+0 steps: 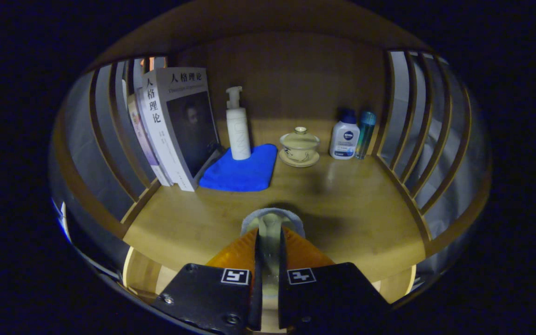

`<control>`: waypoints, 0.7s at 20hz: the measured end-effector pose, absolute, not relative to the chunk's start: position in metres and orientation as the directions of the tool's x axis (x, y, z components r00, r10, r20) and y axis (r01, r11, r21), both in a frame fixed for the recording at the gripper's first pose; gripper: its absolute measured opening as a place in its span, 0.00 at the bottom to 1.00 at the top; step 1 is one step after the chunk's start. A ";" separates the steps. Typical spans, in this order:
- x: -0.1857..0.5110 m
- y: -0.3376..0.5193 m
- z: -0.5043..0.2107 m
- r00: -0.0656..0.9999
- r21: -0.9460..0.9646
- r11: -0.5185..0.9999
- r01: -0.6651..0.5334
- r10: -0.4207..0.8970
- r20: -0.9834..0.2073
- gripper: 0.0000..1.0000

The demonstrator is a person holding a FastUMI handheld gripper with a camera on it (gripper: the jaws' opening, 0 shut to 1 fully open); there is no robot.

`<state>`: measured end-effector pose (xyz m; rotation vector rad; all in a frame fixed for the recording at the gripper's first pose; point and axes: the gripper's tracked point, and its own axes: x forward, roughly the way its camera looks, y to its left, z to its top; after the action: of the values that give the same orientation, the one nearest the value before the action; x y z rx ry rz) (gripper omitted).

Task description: Pull open the drawer, take out the items inside it, and place them on the countertop above the cabinet.

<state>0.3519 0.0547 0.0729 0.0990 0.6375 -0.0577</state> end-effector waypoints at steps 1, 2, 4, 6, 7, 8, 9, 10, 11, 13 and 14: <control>0.354 0.054 0.073 0.806 0.086 0.993 0.085 -0.018 -0.591 0.17; 0.356 0.054 0.072 0.812 0.095 0.992 0.085 -0.013 -0.583 0.17; 0.357 0.055 0.073 0.819 0.093 0.993 0.071 -0.005 -0.573 0.17; 0.357 0.056 0.070 0.829 0.067 0.997 0.049 -0.003 -0.559 0.19; 0.356 0.055 0.065 0.824 0.052 0.998 0.047 -0.010 -0.566 0.21; 0.359 0.056 0.068 0.844 0.045 0.998 0.036 -0.006 -0.537 0.26; 0.357 0.058 0.065 0.848 0.038 0.999 0.032 -0.007 -0.530 0.27; 0.359 0.058 0.066 0.858 0.029 0.999 0.026 -0.007 -0.514 0.32; 0.360 0.058 0.066 0.863 0.021 0.999 0.024 -0.010 -0.506 0.33; 0.357 0.064 0.064 0.871 0.019 1.000 0.007 0.003 -0.492 0.39; 0.355 0.068 0.069 0.873 0.021 1.000 -0.001 0.011 -0.487 0.48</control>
<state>0.3548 0.0681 0.0685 0.0204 0.5087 0.0061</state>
